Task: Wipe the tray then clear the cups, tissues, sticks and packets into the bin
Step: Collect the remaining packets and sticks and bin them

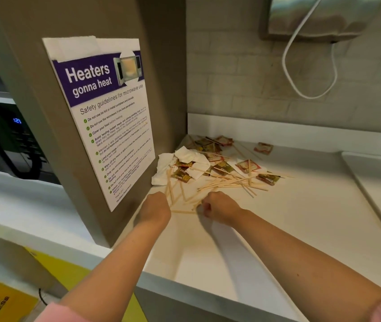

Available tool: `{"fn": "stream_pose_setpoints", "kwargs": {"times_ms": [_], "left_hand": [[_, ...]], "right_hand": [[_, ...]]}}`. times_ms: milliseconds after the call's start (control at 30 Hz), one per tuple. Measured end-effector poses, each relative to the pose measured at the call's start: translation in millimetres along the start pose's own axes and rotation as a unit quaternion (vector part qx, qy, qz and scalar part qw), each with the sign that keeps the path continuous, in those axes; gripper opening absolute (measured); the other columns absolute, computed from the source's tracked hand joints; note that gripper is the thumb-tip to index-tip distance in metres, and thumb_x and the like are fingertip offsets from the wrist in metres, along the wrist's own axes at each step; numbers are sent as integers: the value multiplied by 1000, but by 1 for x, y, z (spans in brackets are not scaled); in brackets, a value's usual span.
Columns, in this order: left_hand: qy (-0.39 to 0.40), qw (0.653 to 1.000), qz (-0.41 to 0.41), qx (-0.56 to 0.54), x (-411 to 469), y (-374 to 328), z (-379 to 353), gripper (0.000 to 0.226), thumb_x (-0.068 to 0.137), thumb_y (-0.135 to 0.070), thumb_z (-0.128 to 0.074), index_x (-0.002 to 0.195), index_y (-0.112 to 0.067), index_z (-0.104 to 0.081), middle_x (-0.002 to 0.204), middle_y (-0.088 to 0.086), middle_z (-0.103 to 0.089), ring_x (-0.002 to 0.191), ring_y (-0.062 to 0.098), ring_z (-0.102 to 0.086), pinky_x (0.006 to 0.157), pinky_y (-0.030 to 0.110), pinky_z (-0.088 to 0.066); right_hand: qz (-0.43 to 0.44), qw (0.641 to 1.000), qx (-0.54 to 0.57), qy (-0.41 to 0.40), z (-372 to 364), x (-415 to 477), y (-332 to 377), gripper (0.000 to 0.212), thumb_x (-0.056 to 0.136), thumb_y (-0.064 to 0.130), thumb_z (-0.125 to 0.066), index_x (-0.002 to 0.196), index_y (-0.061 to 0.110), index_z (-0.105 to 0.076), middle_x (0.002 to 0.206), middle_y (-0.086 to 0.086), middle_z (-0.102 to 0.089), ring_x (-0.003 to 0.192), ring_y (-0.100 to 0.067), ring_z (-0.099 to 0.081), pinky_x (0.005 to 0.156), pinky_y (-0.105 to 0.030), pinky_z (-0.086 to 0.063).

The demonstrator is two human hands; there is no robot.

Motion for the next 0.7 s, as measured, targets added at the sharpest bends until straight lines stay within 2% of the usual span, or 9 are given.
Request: {"fn": "stream_pose_setpoints", "kwargs": {"times_ms": [100,267,367,433,533,600,667,700], "left_hand": [[7,1000,-22,-7,4,-3,-5,20,87,-2,-46,105,-4,-56,112,12,-60,102,29,-59,74,32,-47],[45,996,-76,32,6,-17,-20,25,91,-2,-37,108,-3,-57,113,13,-59,102,28,-59,73,29,-44],[44,996,-77,11,13,-22,-17,24,92,-2,-38,111,-2,-54,114,15,-59,103,29,-59,73,30,-43],[29,997,-71,-19,18,-26,-10,25,92,-2,-37,116,-3,-48,117,16,-56,105,30,-57,75,32,-43],[8,998,-52,-39,27,-33,0,32,93,-1,-36,125,-7,-37,118,16,-52,106,30,-55,78,36,-45],[-3,997,-39,-63,37,-35,2,38,92,1,-38,128,-7,-34,119,18,-53,107,31,-56,82,38,-47],[-19,996,-40,-76,48,-40,3,33,94,-1,-40,126,-3,-39,120,20,-55,107,33,-56,83,38,-48],[-29,995,-41,-81,52,-41,4,28,96,-6,-40,124,-1,-42,120,20,-55,108,34,-56,84,39,-48]], "right_hand": [[6,999,-26,40,-2,-2,2,23,90,13,-46,96,-1,-64,105,-20,-63,91,-29,-57,69,-30,-39],[23,996,-36,84,-2,-11,3,20,97,16,-34,99,6,-52,112,-19,-57,86,-19,-41,68,-28,-31],[27,996,-39,80,3,-13,-4,8,97,16,-38,93,11,-43,99,-14,-52,82,-20,-42,55,-22,-28],[26,997,-22,76,8,-12,-10,7,96,17,-43,99,10,-46,101,-11,-53,82,-20,-44,55,-19,-29],[28,997,-8,69,19,-10,-22,28,91,9,-51,119,9,-52,117,-11,-53,91,-20,-45,65,-23,-33],[39,997,-25,67,23,-9,-27,24,89,8,-53,113,6,-56,117,-12,-49,92,-21,-42,67,-23,-30],[30,998,-15,60,29,-8,-34,6,92,12,-49,91,10,-56,103,-9,-48,87,-19,-39,60,-23,-28],[26,998,-5,52,32,-6,-38,14,94,14,-47,81,15,-50,93,-5,-47,85,-19,-39,58,-22,-28]]}}
Point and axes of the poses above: each hand's wrist, its own x-axis towards the middle knuckle, its own z-axis out of the back of the hand, y = z × x, the point moved 10 cm from there along x, towards the middle knuckle
